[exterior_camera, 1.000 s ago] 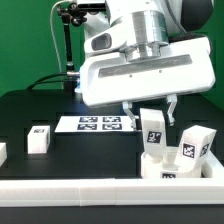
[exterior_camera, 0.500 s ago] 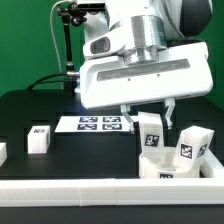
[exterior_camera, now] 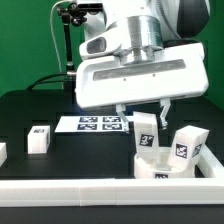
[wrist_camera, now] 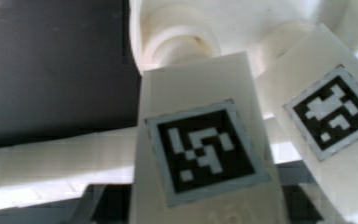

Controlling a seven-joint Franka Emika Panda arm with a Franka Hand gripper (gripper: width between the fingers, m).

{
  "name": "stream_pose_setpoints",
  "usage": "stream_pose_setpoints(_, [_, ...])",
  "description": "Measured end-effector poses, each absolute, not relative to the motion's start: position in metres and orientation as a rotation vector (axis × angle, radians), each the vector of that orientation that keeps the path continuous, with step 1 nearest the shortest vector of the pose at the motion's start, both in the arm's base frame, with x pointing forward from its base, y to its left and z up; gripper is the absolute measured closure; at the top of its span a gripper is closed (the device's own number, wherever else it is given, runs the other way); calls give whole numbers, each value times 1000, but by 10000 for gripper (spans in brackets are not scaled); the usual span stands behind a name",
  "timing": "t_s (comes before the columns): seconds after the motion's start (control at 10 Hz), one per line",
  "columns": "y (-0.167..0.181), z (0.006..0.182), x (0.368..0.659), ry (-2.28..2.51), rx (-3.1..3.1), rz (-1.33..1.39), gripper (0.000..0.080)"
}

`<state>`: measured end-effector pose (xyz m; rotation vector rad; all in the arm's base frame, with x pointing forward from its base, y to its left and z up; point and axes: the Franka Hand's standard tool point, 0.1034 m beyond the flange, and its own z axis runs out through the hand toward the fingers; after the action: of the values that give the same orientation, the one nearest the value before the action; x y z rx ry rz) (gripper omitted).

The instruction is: Assemble stool

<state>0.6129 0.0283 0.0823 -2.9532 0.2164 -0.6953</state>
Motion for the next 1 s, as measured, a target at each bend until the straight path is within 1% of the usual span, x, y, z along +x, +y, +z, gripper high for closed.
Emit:
stream_pose_setpoints(0.8, [22,80,613,235,-2948,-757,472])
stream_pose_setpoints(1.0, [15,80,611,282,-2929,-836,472])
